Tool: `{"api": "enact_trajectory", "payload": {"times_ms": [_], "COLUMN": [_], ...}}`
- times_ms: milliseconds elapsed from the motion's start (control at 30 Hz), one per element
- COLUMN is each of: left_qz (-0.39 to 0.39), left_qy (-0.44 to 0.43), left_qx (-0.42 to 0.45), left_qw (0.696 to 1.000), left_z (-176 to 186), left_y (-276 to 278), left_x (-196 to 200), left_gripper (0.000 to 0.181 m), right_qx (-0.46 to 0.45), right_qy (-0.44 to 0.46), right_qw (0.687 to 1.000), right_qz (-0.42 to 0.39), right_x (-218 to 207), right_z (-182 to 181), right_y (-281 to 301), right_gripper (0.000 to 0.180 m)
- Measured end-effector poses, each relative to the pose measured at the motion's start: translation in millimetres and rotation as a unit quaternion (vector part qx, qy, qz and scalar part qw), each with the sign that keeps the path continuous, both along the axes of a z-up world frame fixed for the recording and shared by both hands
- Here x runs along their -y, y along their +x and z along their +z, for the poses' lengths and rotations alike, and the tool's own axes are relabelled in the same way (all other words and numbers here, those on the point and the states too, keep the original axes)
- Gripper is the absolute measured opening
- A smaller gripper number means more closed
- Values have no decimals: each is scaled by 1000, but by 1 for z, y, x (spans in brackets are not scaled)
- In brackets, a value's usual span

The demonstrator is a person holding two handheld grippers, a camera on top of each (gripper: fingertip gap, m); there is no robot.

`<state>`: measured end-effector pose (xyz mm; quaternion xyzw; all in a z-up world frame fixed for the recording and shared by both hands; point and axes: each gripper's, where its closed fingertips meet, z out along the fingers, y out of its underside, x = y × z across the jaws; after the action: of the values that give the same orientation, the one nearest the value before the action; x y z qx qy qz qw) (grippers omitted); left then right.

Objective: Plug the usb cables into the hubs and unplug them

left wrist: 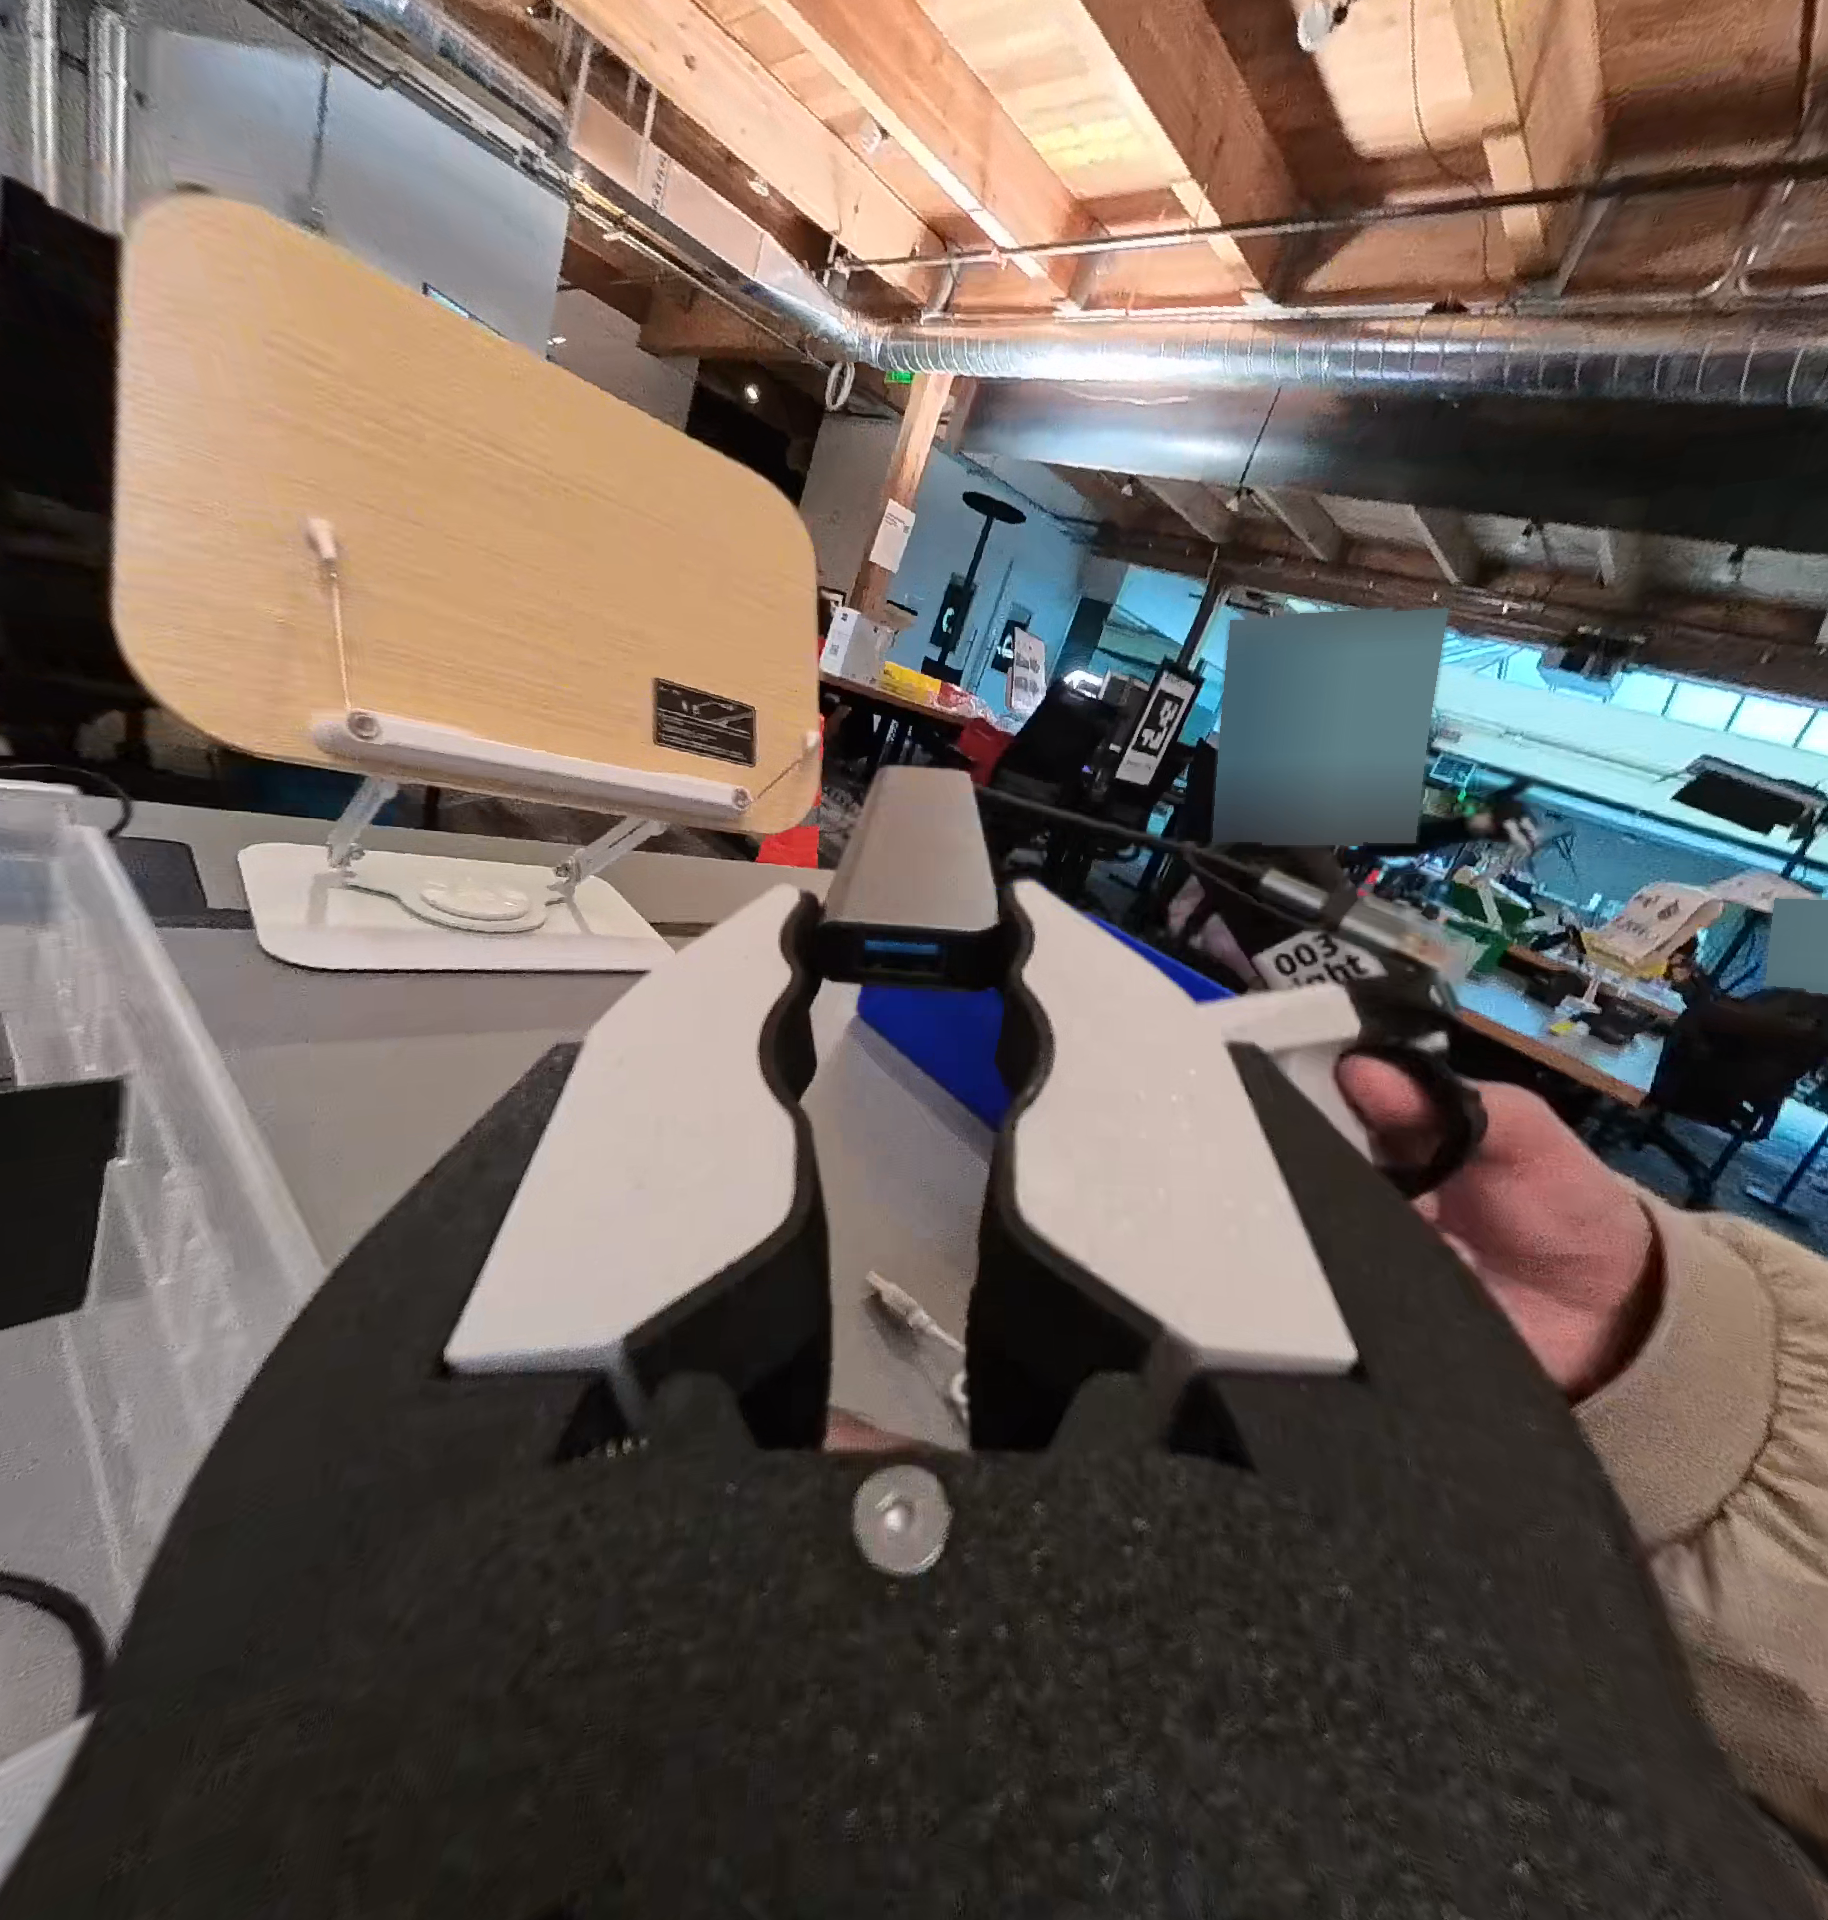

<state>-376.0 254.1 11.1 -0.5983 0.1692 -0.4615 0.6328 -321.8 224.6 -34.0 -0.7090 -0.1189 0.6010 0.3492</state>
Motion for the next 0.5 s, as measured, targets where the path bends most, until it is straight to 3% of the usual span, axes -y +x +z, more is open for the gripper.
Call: {"api": "enact_trajectory", "payload": {"times_ms": [67,200,367,500], "left_qz": [11,23,28,28], "left_qy": [-4,-14,-49,-59], "left_qx": [8,7,24,29], "left_qw": [1000,1000,998,997], "left_z": [1,-9,-28,-35], "left_y": [-11,-22,-33,-38], "left_x": [7,16,0,-7], "left_gripper": [32,32,32,32], "right_qx": [113,334,374,381], "right_qy": [58,125,89,121], "right_qw": [992,930,919,915], "right_qz": [-10,-94,-82,-42], "right_x": [6,-11,-12,1], "right_z": [-25,-81,-115,-110], "right_y": [9,53,60,25], "right_gripper": [39,38,37,33]}}
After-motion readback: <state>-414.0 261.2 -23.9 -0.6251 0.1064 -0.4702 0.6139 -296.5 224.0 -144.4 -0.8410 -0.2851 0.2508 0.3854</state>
